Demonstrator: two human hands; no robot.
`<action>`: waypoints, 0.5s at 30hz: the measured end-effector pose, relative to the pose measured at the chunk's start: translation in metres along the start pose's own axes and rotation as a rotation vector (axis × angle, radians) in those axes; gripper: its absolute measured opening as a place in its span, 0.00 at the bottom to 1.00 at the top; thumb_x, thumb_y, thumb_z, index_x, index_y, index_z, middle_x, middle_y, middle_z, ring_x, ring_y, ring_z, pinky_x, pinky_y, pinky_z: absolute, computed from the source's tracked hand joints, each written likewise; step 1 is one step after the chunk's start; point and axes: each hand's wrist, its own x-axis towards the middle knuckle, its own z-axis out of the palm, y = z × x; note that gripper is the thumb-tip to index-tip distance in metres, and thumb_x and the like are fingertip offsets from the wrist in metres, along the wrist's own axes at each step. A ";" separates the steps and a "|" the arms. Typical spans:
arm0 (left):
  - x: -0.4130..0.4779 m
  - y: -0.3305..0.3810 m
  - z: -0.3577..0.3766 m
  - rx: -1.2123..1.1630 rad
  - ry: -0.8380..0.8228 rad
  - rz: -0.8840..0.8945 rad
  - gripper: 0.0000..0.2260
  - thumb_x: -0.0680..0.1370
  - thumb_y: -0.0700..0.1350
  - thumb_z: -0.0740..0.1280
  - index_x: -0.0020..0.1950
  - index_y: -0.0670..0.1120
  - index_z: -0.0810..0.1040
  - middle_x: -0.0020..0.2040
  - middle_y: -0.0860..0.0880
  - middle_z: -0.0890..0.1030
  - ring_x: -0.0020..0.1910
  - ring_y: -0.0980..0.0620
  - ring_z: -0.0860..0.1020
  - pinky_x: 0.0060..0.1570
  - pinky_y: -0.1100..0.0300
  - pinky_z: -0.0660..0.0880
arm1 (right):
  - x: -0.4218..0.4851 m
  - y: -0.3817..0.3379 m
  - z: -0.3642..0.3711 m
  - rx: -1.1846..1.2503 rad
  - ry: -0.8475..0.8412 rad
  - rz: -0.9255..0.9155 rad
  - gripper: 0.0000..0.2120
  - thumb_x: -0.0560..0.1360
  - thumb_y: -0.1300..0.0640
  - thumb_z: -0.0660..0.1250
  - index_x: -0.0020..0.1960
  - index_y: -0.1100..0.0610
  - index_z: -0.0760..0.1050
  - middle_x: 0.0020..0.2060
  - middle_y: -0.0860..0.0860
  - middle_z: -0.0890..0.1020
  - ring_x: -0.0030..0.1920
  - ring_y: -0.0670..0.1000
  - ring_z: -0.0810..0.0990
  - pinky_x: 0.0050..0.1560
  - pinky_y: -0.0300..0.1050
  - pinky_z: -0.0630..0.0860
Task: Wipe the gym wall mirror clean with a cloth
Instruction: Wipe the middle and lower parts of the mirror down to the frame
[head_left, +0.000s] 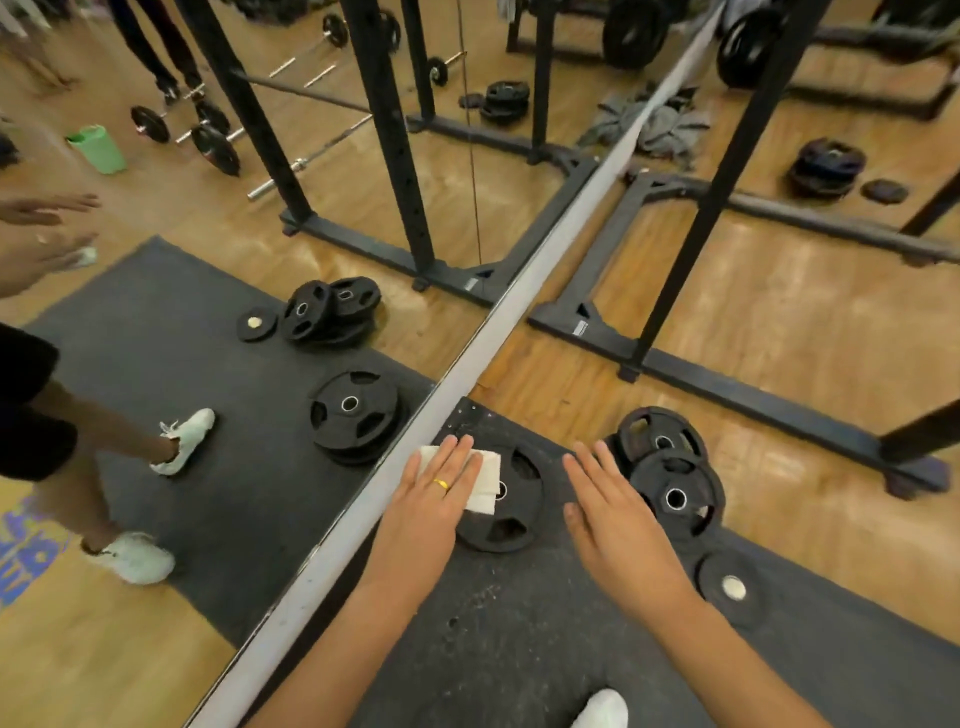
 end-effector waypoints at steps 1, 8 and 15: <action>0.016 0.003 0.011 -0.001 -0.003 0.002 0.38 0.59 0.24 0.72 0.71 0.38 0.77 0.73 0.40 0.75 0.73 0.40 0.74 0.69 0.38 0.72 | 0.011 0.014 0.001 0.007 -0.006 0.006 0.27 0.86 0.47 0.49 0.82 0.58 0.59 0.82 0.51 0.57 0.82 0.51 0.45 0.80 0.49 0.53; 0.100 -0.015 0.117 0.060 -0.147 0.000 0.40 0.58 0.26 0.78 0.70 0.40 0.79 0.73 0.42 0.76 0.73 0.43 0.73 0.69 0.41 0.71 | 0.081 0.085 0.056 0.011 -0.053 0.024 0.25 0.88 0.51 0.52 0.83 0.57 0.56 0.83 0.50 0.55 0.82 0.50 0.44 0.80 0.47 0.50; 0.154 -0.058 0.256 0.046 -0.230 -0.009 0.41 0.55 0.29 0.83 0.69 0.39 0.80 0.72 0.42 0.77 0.71 0.42 0.76 0.67 0.40 0.73 | 0.138 0.138 0.192 -0.124 -0.088 0.079 0.23 0.84 0.54 0.56 0.78 0.58 0.69 0.76 0.56 0.72 0.78 0.59 0.66 0.74 0.60 0.67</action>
